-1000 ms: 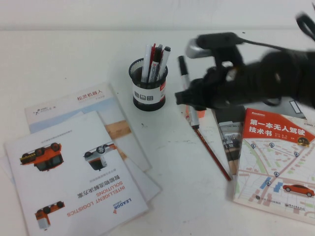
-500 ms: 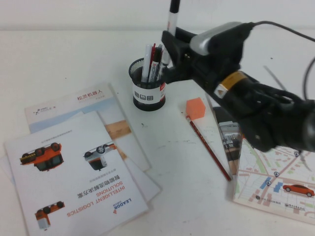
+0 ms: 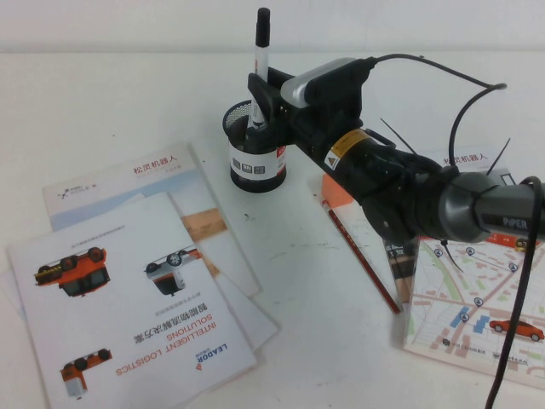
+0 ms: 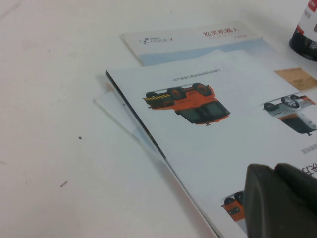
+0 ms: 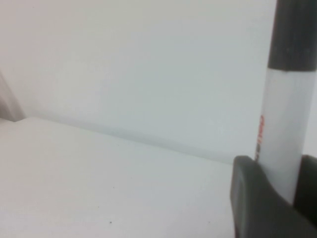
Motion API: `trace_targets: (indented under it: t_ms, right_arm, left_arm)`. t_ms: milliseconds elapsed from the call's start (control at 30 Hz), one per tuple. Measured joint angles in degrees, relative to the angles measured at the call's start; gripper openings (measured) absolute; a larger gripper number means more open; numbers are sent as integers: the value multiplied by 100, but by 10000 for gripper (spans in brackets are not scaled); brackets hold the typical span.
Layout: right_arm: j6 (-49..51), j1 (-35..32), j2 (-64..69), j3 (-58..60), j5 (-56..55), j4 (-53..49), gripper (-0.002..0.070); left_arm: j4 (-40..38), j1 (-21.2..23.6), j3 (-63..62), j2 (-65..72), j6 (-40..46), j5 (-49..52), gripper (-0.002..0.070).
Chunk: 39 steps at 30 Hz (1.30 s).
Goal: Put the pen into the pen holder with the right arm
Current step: Place the pen onto the pen holder
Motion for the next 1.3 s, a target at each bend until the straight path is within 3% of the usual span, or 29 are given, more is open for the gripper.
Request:
trace_targets:
  t_ms: [800, 867, 1000, 1100, 1167, 1233, 1300]
  right_arm:
    - [0, -35, 554, -564, 119, 2, 127]
    - [0, -38, 554, -573, 122, 2, 162]
    - [0, -48, 554, -573, 238, -9, 330]
    - [26, -48, 554, -573, 175, -9, 396]
    - [214, -48, 538, -573, 64, -9, 391]
    - [452, -48, 458, -537, -18, -9, 342]
    - [595, -60, 198, -376, -74, -9, 210]
  left_arm:
    - [0, 0, 0, 0, 0, 0, -3]
    - [0, 0, 0, 0, 0, 0, -3]
    - [0, 0, 0, 0, 0, 0, -3]
    - [0, 0, 0, 0, 0, 0, -3]
    - [0, 0, 0, 0, 0, 0, -3]
    - [0, 0, 0, 0, 0, 0, -2]
    - [0, 0, 0, 0, 0, 0, -2]
